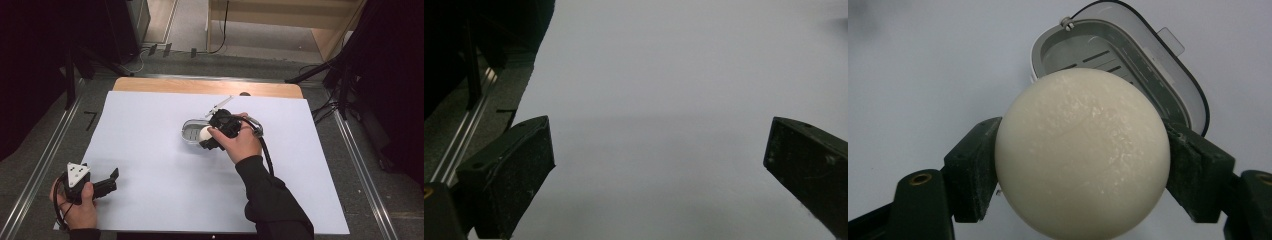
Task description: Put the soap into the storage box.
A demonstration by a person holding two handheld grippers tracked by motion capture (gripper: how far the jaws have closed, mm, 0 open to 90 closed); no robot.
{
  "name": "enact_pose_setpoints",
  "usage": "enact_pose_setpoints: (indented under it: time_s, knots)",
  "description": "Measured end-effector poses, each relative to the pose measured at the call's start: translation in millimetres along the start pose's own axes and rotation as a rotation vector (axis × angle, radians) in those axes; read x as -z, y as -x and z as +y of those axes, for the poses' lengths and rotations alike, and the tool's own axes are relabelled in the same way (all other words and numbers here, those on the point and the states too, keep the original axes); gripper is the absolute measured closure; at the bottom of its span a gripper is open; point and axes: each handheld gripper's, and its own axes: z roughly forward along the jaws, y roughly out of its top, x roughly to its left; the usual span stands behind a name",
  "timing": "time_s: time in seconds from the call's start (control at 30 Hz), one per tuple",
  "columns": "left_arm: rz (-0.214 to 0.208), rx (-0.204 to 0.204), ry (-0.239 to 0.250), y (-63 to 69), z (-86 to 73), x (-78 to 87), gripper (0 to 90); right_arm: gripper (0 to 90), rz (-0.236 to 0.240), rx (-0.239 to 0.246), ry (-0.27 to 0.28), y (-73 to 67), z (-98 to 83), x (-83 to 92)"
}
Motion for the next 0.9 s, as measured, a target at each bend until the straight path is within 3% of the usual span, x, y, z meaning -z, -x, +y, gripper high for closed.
enact_pose_setpoints:
  time_s: [0.9]
  knots:
    - [0.000,0.005,-0.004,-0.5,0.2,-0.6,0.2,24.6,0.013,-0.035,-0.003,9.5,22.7,-29.0]
